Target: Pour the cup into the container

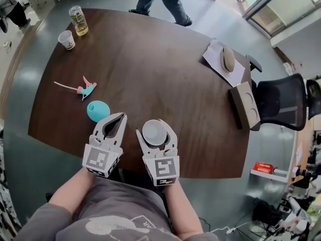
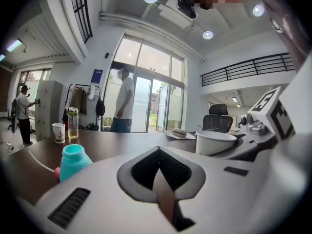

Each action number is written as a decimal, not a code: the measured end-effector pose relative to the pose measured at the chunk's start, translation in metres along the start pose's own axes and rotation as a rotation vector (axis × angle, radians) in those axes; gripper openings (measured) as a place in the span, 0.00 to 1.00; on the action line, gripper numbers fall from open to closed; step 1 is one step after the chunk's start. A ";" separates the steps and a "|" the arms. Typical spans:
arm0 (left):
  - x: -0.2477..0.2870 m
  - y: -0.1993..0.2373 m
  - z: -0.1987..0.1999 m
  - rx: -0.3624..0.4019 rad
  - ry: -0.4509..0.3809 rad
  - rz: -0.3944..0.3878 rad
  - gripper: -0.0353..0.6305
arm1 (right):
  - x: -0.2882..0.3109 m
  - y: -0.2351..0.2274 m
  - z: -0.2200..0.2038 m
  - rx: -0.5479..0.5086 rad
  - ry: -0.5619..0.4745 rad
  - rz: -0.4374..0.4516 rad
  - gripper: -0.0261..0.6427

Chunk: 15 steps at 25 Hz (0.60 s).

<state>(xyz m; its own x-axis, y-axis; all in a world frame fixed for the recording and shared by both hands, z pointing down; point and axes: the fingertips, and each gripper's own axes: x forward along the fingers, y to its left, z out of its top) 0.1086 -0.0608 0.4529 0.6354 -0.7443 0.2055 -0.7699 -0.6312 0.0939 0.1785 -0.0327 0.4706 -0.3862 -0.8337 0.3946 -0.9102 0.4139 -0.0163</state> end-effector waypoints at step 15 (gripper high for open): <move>0.027 0.006 -0.051 -0.035 0.078 -0.041 0.06 | 0.040 -0.002 -0.055 0.039 0.096 -0.010 0.47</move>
<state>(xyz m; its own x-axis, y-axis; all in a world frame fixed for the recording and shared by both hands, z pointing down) 0.1180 -0.0739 0.5090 0.6607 -0.6980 0.2761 -0.7459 -0.6516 0.1378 0.1731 -0.0466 0.5369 -0.3629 -0.7979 0.4813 -0.9197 0.3899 -0.0471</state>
